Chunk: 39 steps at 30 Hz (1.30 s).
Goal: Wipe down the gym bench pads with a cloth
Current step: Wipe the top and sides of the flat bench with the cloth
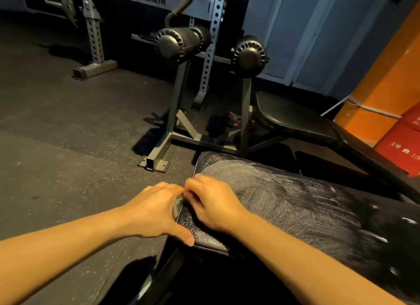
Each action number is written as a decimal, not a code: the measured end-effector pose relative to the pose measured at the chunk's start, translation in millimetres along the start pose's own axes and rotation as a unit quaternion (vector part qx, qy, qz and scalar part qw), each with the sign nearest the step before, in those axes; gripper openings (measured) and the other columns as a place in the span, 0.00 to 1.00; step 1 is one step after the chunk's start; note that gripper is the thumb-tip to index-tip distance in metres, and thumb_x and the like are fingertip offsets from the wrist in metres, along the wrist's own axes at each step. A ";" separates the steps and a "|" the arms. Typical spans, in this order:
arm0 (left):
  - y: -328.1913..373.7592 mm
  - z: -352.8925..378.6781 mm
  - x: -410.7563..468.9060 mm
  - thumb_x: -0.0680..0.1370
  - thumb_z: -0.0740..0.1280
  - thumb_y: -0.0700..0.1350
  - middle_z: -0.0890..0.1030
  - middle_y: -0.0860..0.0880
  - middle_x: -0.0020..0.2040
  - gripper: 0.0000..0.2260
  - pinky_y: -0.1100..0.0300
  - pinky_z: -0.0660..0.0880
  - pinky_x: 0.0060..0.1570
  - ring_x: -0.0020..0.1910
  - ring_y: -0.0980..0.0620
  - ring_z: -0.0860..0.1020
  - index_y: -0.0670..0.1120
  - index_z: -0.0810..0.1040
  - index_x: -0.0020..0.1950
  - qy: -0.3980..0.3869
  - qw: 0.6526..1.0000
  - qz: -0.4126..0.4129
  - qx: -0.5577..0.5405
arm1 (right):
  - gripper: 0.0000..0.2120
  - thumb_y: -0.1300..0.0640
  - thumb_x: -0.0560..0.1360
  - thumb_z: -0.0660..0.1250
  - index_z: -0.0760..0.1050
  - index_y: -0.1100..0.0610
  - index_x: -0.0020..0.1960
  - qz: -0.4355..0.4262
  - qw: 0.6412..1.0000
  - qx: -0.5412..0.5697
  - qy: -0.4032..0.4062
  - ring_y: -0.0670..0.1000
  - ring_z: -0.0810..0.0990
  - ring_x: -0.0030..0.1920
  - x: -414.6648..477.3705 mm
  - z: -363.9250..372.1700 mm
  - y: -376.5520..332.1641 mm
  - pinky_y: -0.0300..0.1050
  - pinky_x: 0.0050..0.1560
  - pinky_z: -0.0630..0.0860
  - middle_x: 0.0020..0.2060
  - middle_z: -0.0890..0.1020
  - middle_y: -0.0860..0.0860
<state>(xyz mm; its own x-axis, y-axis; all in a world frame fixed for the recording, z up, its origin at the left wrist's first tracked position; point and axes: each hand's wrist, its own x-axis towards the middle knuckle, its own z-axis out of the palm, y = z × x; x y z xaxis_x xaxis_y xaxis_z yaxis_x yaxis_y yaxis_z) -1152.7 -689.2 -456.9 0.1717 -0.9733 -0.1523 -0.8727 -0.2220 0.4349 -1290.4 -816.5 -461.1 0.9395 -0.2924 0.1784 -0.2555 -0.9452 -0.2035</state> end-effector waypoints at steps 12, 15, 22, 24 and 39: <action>-1.7 3.1 -2.0 0.58 0.76 0.75 0.69 0.55 0.75 0.56 0.55 0.64 0.75 0.74 0.55 0.65 0.51 0.64 0.80 0.005 1.000 -0.012 -0.019 | 0.06 0.56 0.80 0.64 0.74 0.56 0.55 0.134 0.988 -0.070 0.035 0.61 0.79 0.50 80.0 10.6 49.0 0.51 0.41 0.70 0.51 0.78 0.56; -2.1 -1.9 5.3 0.58 0.78 0.72 0.63 0.54 0.80 0.61 0.55 0.60 0.77 0.78 0.54 0.60 0.49 0.57 0.82 -0.020 0.999 -0.009 -0.027 | 0.06 0.53 0.82 0.62 0.76 0.53 0.55 0.109 0.991 -0.060 0.042 0.60 0.79 0.49 70.9 8.9 51.4 0.49 0.40 0.68 0.49 0.78 0.55; -6.5 3.9 27.7 0.51 0.80 0.72 0.71 0.56 0.69 0.57 0.54 0.69 0.70 0.69 0.54 0.68 0.50 0.67 0.74 -0.053 0.995 -0.006 -0.085 | 0.08 0.53 0.81 0.60 0.74 0.57 0.53 0.489 0.853 -0.116 0.140 0.64 0.80 0.49 -90.6 -56.4 206.0 0.51 0.41 0.72 0.51 0.80 0.61; -5.6 5.4 30.1 0.51 0.81 0.70 0.72 0.57 0.63 0.52 0.56 0.72 0.66 0.64 0.57 0.71 0.52 0.69 0.69 -0.051 0.995 -0.003 -0.082 | 0.09 0.56 0.80 0.61 0.74 0.58 0.57 0.537 0.823 -0.123 0.138 0.65 0.80 0.53 -95.5 -56.7 197.4 0.54 0.47 0.75 0.55 0.79 0.62; -6.8 8.0 28.9 0.50 0.80 0.74 0.73 0.58 0.67 0.52 0.52 0.70 0.71 0.67 0.57 0.71 0.58 0.70 0.69 -0.024 0.993 0.041 -0.112 | 0.12 0.59 0.78 0.60 0.75 0.56 0.60 0.524 0.832 -0.137 0.121 0.64 0.80 0.54 -148.4 -66.9 153.3 0.54 0.49 0.76 0.54 0.79 0.60</action>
<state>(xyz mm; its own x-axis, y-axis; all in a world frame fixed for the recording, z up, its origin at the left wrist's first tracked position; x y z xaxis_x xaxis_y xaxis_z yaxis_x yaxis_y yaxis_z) -1145.5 -715.4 -471.3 0.0782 -0.9859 -0.1478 -0.7584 -0.1551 0.6330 -1484.3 -927.8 -454.4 0.1038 -0.9660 0.2367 -0.9787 -0.1415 -0.1484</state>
